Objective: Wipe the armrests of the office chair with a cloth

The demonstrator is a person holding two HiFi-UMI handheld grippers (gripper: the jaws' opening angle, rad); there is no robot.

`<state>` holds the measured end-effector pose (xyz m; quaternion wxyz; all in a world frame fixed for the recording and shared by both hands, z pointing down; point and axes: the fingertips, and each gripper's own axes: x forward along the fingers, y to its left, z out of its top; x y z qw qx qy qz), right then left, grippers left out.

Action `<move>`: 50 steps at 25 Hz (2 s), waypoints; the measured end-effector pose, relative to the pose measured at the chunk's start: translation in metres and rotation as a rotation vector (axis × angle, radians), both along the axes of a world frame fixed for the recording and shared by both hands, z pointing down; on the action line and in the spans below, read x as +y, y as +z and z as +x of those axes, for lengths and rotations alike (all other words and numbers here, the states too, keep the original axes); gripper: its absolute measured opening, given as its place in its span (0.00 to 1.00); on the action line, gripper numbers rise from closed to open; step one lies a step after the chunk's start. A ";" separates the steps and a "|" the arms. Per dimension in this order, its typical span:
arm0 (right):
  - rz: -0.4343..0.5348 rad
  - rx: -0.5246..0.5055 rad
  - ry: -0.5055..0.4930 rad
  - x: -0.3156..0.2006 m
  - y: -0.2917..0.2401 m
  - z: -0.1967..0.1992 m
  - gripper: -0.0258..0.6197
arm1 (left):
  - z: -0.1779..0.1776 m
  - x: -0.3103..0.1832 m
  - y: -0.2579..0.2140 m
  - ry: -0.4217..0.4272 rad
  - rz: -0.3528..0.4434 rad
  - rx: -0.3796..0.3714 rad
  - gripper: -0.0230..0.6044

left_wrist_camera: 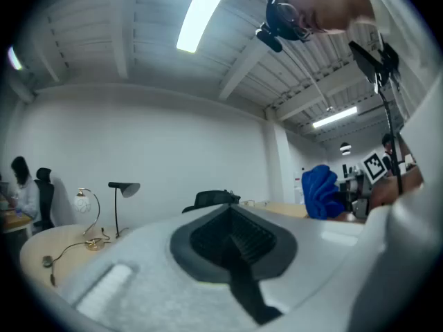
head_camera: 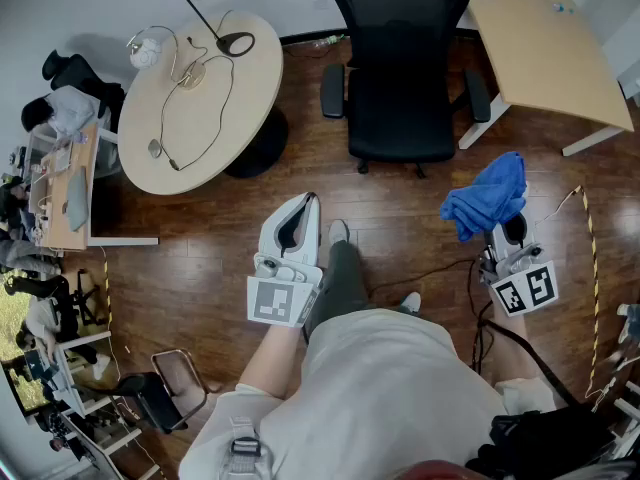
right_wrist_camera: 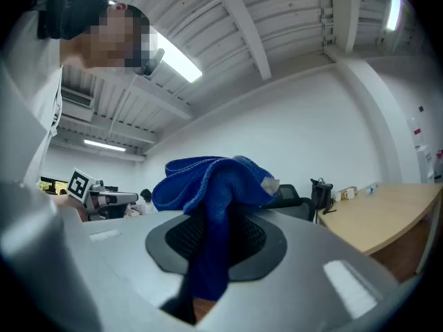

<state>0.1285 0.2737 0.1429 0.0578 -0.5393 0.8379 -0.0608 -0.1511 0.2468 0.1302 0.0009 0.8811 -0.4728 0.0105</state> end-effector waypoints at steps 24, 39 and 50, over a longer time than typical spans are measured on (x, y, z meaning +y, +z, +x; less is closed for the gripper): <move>-0.675 0.554 -0.372 -0.500 0.400 -0.256 0.15 | -0.117 -0.297 0.224 -0.087 -0.252 -0.058 0.03; -0.663 0.251 0.067 -0.343 0.319 0.002 0.15 | 0.066 -0.351 0.193 0.223 -0.179 -0.007 0.03; -0.960 0.286 0.267 -0.433 0.422 0.280 0.15 | 0.208 -0.314 0.206 0.317 -0.270 0.007 0.03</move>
